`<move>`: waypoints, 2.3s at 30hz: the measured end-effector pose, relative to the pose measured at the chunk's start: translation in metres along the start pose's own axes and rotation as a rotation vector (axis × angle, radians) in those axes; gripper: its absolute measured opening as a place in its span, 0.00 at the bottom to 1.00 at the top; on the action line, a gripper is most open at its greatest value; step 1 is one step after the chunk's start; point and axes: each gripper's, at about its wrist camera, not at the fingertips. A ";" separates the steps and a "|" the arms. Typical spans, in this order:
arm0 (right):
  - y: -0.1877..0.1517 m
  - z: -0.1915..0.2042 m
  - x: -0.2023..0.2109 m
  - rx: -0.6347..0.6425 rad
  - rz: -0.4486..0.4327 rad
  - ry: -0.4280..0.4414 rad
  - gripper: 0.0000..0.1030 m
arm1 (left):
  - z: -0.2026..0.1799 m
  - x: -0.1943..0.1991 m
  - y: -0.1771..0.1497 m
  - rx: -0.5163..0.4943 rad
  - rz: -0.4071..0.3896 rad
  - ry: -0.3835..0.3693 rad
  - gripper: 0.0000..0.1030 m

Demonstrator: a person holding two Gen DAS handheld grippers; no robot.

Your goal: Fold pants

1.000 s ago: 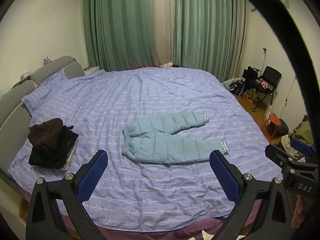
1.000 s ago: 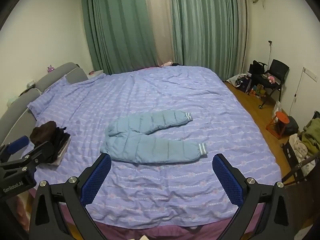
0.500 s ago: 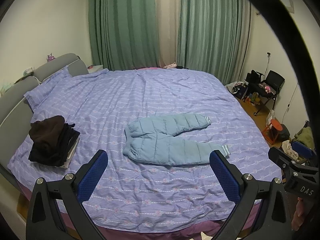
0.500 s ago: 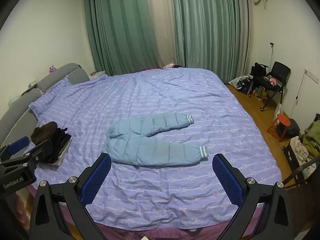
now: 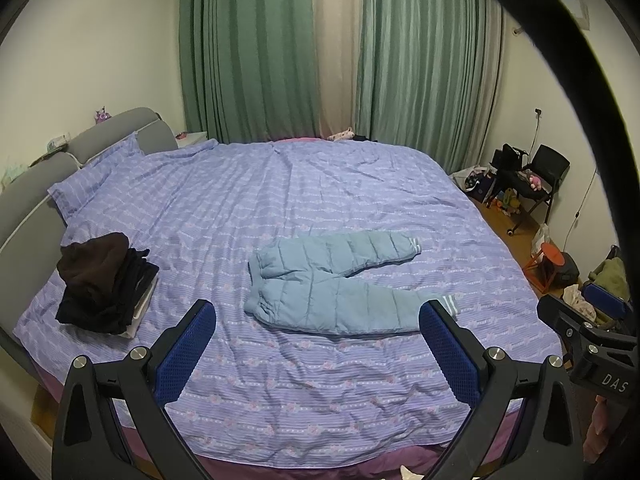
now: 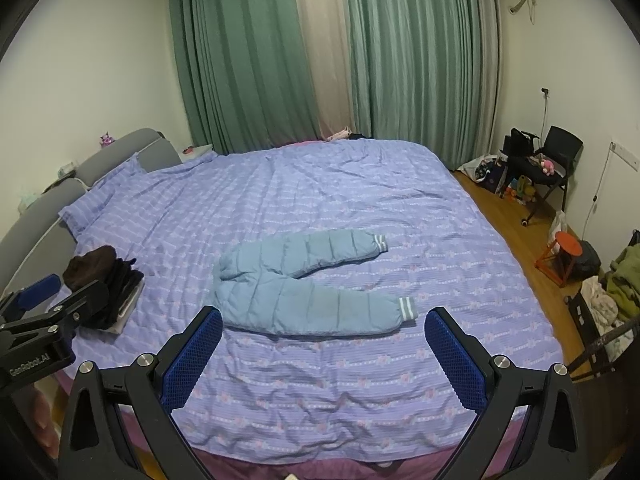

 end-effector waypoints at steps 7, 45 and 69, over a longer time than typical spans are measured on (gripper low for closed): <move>0.000 0.000 0.000 0.001 -0.002 0.000 0.99 | -0.002 0.000 0.004 -0.013 -0.015 0.005 1.00; 0.002 0.018 -0.010 -0.008 0.008 -0.020 0.99 | 0.014 -0.012 0.015 -0.009 -0.020 -0.017 1.00; -0.015 0.062 -0.069 -0.022 0.069 -0.117 0.99 | 0.085 -0.074 -0.015 -0.013 -0.039 0.039 1.00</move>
Point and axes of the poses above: each gripper's, at about its wrist camera, not at the fingertips, and x roughly against the way its jaws point, z to its left, y to its top, and after that the axes turned 3 degrees about y, right-handed
